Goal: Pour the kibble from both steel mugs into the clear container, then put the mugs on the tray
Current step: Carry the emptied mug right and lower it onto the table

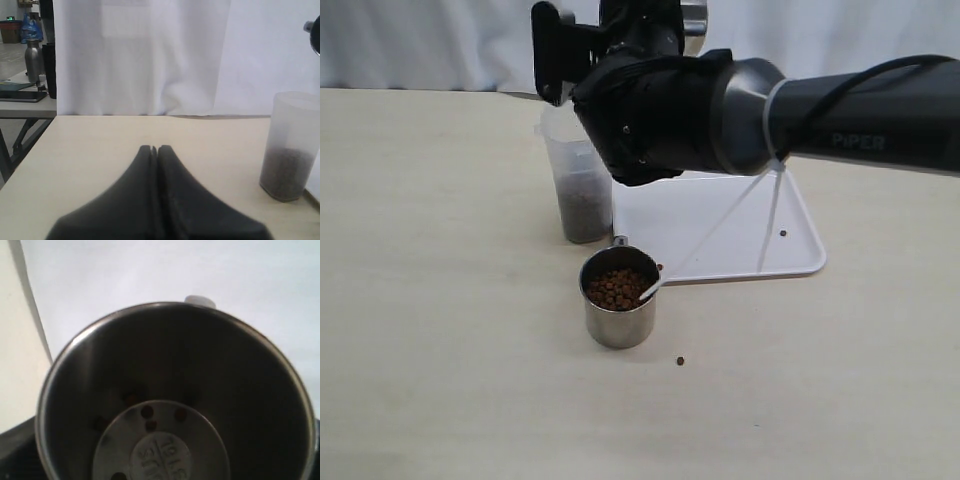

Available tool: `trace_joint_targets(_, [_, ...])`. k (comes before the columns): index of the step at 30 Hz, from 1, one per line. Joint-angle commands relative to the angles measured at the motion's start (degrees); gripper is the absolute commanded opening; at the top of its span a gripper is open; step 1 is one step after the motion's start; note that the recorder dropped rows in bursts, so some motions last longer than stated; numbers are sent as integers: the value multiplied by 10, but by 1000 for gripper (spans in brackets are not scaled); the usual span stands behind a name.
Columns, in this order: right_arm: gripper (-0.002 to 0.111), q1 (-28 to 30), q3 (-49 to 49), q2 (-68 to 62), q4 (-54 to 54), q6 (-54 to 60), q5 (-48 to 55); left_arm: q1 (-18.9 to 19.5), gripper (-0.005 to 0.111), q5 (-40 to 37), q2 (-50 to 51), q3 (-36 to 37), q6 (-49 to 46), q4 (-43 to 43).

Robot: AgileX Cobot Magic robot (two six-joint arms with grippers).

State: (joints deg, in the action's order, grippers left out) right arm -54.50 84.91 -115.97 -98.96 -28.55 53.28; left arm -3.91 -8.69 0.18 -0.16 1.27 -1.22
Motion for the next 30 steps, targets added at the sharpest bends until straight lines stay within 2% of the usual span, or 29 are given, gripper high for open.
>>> trace_joint_targets(1, [5,30,0,18,50,-148,19,1,0,5,-2,2,1,3])
trace_joint_targets(5, [5,83,-29,56,132,-206,-75,1,0,5,-2,2,1,3])
trace_joint_targets(8, [5,139,-94,101,143,-277,-202,1,0,5,-2,2,1,3])
trace_joint_targets(10, [5,187,-153,137,119,-348,-313,1,0,5,-2,2,1,3])
trace_joint_targets(11, [5,242,-203,165,55,-427,-437,1,0,5,-2,2,1,3])
trace_joint_targets(12, [5,276,-226,176,9,-472,-507,1,0,5,-2,2,1,3])
trace_joint_targets(14, [5,338,-254,184,-10,-511,-614,1,0,5,-2,2,1,3])
trace_joint_targets(15, [5,404,-281,180,-5,-478,-684,1,0,5,-2,2,1,3])
trace_joint_targets(16, [5,436,-297,174,44,-431,-715,1,0,5,-2,2,1,3])
trace_joint_targets(19, [5,528,-357,152,271,-218,-864,1,0,5,-2,2,1,3])
trace_joint_targets(20, [5,587,-417,133,409,-91,-1008,1,0,5,-2,2,1,3])
trace_joint_targets(21, [5,627,-463,114,483,19,-1109,1,0,5,-2,2,1,3])
trace_joint_targets(22, [5,644,-481,106,510,53,-1133,1,0,5,-2,2,1,3])
trace_joint_targets(24, [5,670,-496,91,541,90,-1107,1,0,5,-2,2,1,3])
trace_joint_targets(28, [5,670,-486,54,566,120,-1070,1,0,5,-2,2,1,3])
trace_joint_targets(30, [5,670,-473,32,544,120,-1070,1,0,5,-2,2,1,3])
